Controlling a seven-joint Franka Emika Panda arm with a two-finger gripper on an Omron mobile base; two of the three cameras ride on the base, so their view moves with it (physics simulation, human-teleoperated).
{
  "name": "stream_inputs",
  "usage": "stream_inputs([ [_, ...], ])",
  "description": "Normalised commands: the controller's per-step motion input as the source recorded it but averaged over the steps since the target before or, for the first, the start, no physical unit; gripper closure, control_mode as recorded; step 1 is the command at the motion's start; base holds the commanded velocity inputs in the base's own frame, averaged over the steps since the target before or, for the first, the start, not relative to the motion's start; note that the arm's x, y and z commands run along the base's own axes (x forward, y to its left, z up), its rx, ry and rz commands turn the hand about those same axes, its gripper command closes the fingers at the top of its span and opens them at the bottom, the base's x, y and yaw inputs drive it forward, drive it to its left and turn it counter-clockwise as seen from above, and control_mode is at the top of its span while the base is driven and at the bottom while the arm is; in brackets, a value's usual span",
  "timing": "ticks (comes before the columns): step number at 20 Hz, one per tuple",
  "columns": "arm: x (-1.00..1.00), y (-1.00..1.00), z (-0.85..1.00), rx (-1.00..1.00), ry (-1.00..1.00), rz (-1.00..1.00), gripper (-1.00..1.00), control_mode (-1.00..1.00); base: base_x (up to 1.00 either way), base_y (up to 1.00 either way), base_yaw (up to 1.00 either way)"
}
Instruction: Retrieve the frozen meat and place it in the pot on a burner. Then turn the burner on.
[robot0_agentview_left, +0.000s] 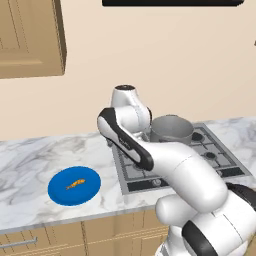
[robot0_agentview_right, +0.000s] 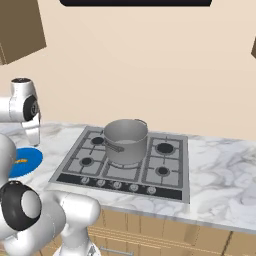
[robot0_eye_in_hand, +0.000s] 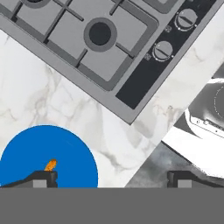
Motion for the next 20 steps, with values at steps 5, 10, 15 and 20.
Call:
stream_inputs([
  [5, 0.00, 0.62, -0.28, 0.01, 0.00, -0.04, -1.00, -1.00, 0.00, 0.00, 0.00],
  [10, 0.04, 0.54, -0.37, 0.00, 0.02, -0.02, -1.00, -1.00, 0.00, 0.00, 0.00],
  [15, 0.03, 0.26, -0.07, 0.01, 0.01, 0.00, -1.00, -1.00, 0.00, 0.00, 0.00],
  [20, 0.12, 0.25, -0.26, 0.00, 0.02, 0.04, -1.00, -1.00, 0.00, 0.00, 0.00],
])
